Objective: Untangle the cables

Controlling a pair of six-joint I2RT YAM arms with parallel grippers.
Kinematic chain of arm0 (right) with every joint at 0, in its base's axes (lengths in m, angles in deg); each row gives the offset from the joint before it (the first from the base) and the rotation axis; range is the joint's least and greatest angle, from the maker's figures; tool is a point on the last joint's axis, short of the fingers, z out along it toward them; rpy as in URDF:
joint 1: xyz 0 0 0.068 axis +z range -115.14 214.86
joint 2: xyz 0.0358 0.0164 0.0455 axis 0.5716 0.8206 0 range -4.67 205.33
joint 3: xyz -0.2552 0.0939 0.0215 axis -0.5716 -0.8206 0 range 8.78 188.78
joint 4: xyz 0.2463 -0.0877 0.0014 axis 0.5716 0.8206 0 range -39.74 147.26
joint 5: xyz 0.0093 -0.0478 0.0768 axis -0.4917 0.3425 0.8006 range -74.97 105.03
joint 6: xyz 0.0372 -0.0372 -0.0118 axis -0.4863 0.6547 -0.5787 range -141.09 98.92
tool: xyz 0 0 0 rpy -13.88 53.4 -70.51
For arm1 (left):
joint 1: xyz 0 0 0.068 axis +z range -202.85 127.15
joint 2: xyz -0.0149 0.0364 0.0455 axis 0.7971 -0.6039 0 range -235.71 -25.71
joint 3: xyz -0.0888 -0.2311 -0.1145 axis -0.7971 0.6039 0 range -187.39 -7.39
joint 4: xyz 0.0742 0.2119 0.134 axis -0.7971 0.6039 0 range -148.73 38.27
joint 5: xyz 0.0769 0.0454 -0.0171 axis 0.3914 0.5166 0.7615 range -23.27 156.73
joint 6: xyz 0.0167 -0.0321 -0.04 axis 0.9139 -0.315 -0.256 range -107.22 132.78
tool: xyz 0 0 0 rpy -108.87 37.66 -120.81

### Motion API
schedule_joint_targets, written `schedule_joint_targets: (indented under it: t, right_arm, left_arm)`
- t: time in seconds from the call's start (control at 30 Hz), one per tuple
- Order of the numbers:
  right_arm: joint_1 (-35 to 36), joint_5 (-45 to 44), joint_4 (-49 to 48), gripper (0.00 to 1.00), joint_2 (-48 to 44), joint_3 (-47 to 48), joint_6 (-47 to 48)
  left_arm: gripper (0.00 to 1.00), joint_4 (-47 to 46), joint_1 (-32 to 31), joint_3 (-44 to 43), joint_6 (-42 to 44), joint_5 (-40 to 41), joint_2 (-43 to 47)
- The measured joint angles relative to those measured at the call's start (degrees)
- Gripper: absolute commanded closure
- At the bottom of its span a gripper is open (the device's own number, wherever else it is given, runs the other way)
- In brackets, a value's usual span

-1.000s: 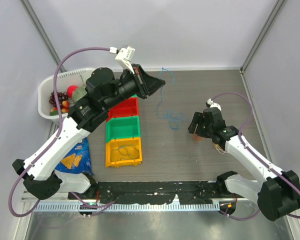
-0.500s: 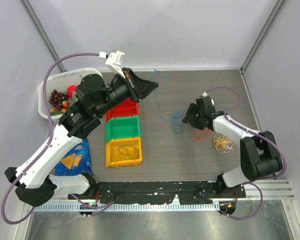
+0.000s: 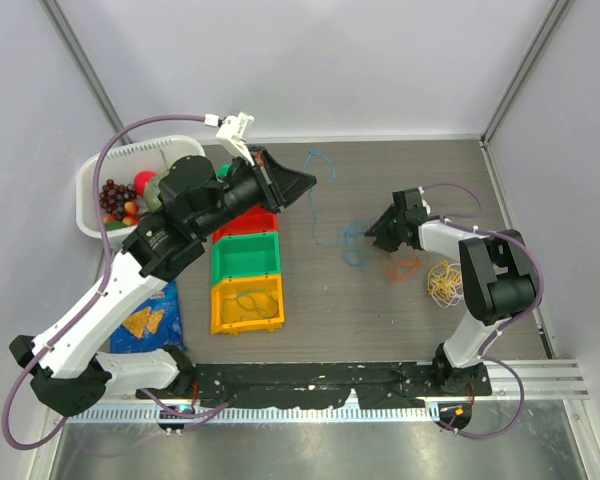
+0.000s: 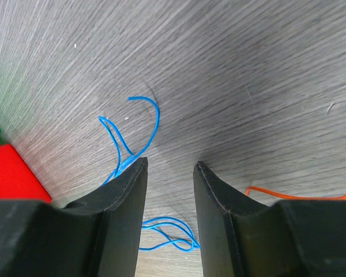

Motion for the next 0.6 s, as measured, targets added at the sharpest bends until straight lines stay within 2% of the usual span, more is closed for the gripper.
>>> schedule_joint_targets:
  t: [0.17, 0.6]
  right_arm:
    - [0.0, -2.4, 0.0, 0.56, 0.3, 1.2, 1.1]
    - [0.0, -2.4, -3.4, 0.6, 4.6, 4.9, 14.8]
  left_arm:
    - [1.0, 0.1, 0.0, 0.5, 0.0, 0.0, 0.0]
    - [1.0, 0.1, 0.0, 1.3, 0.0, 0.0, 0.2]
